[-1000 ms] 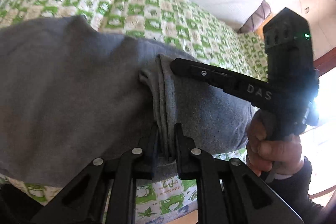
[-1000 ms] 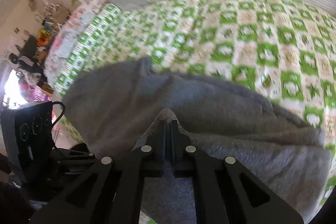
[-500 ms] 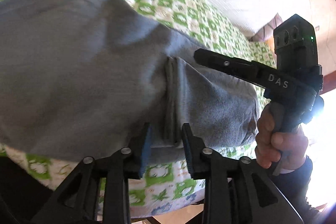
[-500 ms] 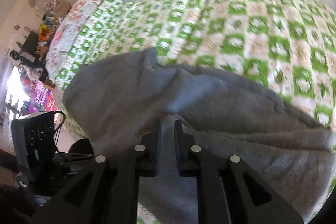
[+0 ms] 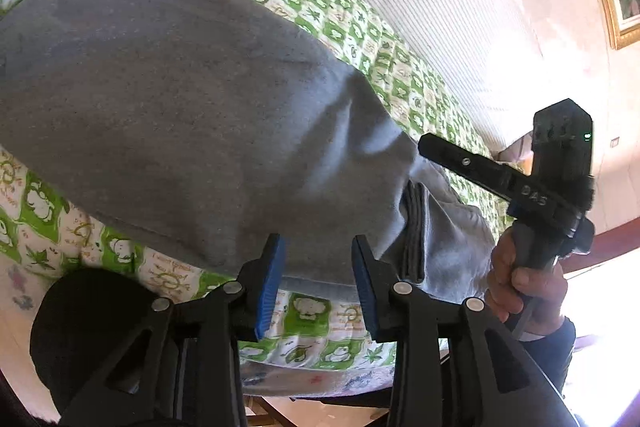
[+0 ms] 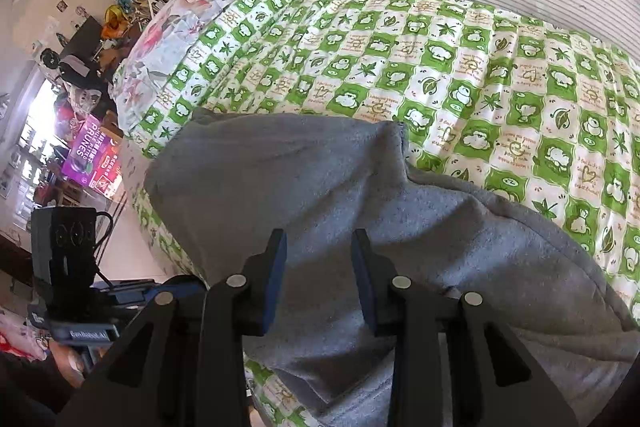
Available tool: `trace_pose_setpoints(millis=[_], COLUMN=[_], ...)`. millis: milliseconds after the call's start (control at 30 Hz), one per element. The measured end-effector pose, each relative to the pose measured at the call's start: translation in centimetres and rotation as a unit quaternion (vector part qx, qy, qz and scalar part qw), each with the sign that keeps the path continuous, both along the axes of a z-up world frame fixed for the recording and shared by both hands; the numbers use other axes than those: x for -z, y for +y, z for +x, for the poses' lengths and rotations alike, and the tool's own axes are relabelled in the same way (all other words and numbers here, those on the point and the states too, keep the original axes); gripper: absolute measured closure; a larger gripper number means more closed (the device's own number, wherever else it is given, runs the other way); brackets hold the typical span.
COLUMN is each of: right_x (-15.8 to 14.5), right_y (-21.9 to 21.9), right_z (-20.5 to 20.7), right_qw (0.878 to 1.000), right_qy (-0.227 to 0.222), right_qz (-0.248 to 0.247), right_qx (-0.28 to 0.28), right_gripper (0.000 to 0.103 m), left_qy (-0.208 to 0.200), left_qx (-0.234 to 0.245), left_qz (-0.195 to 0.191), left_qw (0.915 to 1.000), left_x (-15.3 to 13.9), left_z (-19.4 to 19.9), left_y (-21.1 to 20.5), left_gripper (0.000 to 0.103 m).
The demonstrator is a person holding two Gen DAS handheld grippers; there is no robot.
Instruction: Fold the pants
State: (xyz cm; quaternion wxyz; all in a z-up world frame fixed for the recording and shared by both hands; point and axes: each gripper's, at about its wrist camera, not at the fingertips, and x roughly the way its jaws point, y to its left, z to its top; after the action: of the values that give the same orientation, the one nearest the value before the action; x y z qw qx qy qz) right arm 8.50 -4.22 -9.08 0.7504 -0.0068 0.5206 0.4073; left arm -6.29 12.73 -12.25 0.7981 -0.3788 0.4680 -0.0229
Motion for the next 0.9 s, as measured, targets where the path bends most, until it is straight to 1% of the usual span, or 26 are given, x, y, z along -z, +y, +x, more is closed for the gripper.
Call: trace_pose_setpoints(millis=[67, 167, 233, 267, 333, 400, 467, 533, 567, 600, 667, 700, 767, 833, 900], right_x=[0.4, 0.7, 0.9, 1.1, 1.3, 1.0, 0.8, 0.9, 1.0, 1.3, 1.8, 2.1, 2.7, 3.6, 4.4], right_y=[-0.5, -1.8, -2.5, -2.8, -3.0, -2.8, -2.5, -2.4, -2.4, -2.4, -2.1, -1.8, -0.8, 0.6, 1.6], right_z=[0.4, 1.4, 2.0, 2.3, 2.0, 0.7, -0.5, -0.4, 0.2, 1.3, 3.6, 4.4, 6.3, 8.0, 9.2], right_qw=[1.0, 0.999, 0.998, 0.998, 0.998, 0.998, 0.997, 0.995, 0.994, 0.995, 0.996, 0.996, 0.996, 0.997, 0.997], right_qy=[0.001, 0.003, 0.01, 0.018, 0.024, 0.017, -0.004, -0.033, -0.037, -0.033, -0.018, -0.015, -0.01, 0.012, 0.029], right_qz=[-0.019, -0.039, -0.043, -0.047, -0.054, -0.057, -0.07, -0.094, -0.098, -0.097, -0.089, -0.088, -0.083, -0.063, -0.052], right_qx=[0.01, 0.03, 0.036, 0.039, 0.031, 0.006, -0.018, -0.014, -0.009, 0.002, 0.026, 0.03, 0.036, 0.034, 0.042], right_gripper=[0.068, 0.067, 0.067, 0.067, 0.067, 0.066, 0.062, 0.059, 0.058, 0.058, 0.058, 0.058, 0.058, 0.058, 0.058], left_qy=[-0.003, -0.012, -0.008, 0.002, 0.026, 0.043, 0.06, 0.072, 0.073, 0.074, 0.071, 0.076, 0.087, 0.091, 0.083], left_qx=[0.013, 0.046, 0.067, 0.073, 0.067, 0.054, 0.036, 0.018, 0.012, 0.007, 0.0, -0.006, -0.011, -0.023, -0.036], left_qz=[-0.004, -0.015, -0.019, -0.025, -0.037, -0.052, -0.064, -0.1, -0.112, -0.115, -0.109, -0.106, -0.114, -0.118, -0.119], left_qw=[0.9999, 0.9988, 0.9975, 0.997, 0.9968, 0.9963, 0.9955, 0.9923, 0.9909, 0.9905, 0.9915, 0.9915, 0.9896, 0.9886, 0.9888], left_x=[-0.1, -0.3, 0.1, 0.5, 1.5, 2.7, 3.7, 4.8, 5.1, 5.2, 5.1, 5.2, 5.8, 6.4, 6.8], left_z=[0.3, 1.1, 1.6, 1.8, 1.7, 1.0, 0.4, 0.1, 0.0, 0.1, 0.5, 0.8, 1.2, 1.5, 1.8], left_y=[-0.9, -3.1, -4.7, -5.3, -5.7, -5.4, -4.9, -4.3, -4.2, -4.2, -4.6, -4.9, -5.1, -5.3, -5.3], left_gripper=[0.064, 0.057, 0.054, 0.054, 0.054, 0.054, 0.052, 0.052, 0.052, 0.052, 0.051, 0.051, 0.051, 0.051, 0.054])
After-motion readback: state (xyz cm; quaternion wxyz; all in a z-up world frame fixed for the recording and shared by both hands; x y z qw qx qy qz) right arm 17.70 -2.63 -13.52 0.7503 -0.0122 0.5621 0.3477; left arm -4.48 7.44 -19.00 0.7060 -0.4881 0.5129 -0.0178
